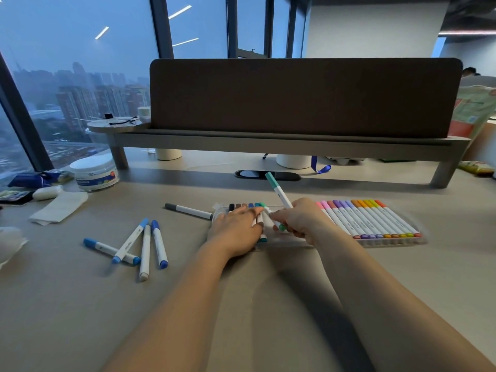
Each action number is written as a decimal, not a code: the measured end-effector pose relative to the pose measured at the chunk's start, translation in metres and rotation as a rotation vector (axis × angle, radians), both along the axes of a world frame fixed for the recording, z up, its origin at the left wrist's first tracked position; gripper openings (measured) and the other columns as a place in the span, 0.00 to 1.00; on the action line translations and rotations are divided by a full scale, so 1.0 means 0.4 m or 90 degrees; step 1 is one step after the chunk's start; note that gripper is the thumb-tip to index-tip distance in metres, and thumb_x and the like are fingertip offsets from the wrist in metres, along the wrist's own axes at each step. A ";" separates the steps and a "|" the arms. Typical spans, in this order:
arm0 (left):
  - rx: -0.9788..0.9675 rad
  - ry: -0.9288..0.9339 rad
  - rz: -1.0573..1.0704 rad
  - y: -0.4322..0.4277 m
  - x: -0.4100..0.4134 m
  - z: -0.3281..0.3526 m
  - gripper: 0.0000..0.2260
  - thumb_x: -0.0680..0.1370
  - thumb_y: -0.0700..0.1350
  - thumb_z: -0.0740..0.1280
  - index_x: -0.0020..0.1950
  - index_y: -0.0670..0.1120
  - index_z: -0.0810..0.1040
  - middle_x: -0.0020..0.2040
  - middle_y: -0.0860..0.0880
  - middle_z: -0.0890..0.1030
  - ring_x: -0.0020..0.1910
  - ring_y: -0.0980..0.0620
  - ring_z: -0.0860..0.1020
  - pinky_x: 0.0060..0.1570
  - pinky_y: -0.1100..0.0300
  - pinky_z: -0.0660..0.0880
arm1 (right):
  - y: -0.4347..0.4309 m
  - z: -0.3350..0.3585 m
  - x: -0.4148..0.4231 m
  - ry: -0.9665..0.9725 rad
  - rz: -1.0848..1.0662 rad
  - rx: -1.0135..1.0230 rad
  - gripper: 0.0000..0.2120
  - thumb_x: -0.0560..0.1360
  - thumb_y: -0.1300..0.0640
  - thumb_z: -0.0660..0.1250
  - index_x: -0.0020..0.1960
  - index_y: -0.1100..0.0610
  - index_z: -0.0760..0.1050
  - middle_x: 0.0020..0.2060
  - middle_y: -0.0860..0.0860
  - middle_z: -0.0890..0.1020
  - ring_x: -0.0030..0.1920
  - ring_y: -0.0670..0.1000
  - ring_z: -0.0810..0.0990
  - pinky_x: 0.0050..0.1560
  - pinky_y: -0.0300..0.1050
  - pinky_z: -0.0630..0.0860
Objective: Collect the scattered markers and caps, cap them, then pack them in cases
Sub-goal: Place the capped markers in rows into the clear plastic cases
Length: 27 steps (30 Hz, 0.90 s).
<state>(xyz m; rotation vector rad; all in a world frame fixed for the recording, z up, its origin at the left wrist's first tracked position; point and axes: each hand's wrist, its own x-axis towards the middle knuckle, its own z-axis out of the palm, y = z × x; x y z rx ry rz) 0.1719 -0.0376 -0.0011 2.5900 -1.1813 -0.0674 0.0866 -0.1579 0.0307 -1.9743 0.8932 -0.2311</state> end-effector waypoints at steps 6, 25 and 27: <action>0.000 0.003 -0.031 0.007 -0.012 0.010 0.20 0.82 0.52 0.49 0.75 0.63 0.57 0.77 0.56 0.58 0.76 0.55 0.52 0.75 0.48 0.50 | 0.004 -0.020 0.004 -0.026 0.029 -0.050 0.12 0.75 0.51 0.70 0.51 0.59 0.74 0.33 0.50 0.76 0.30 0.44 0.74 0.26 0.35 0.67; -0.011 -0.064 -0.028 -0.011 0.004 -0.025 0.22 0.79 0.62 0.51 0.73 0.60 0.64 0.75 0.58 0.62 0.75 0.55 0.57 0.71 0.43 0.58 | -0.026 0.000 -0.012 -0.099 -0.042 0.021 0.12 0.80 0.51 0.61 0.53 0.58 0.77 0.37 0.50 0.74 0.35 0.47 0.71 0.32 0.38 0.69; -0.017 -0.067 -0.030 -0.011 0.005 -0.027 0.22 0.79 0.62 0.51 0.72 0.59 0.64 0.75 0.58 0.63 0.74 0.55 0.58 0.70 0.43 0.59 | -0.026 -0.003 -0.010 -0.085 -0.026 -0.016 0.10 0.79 0.50 0.63 0.51 0.56 0.77 0.38 0.50 0.76 0.37 0.47 0.71 0.31 0.38 0.67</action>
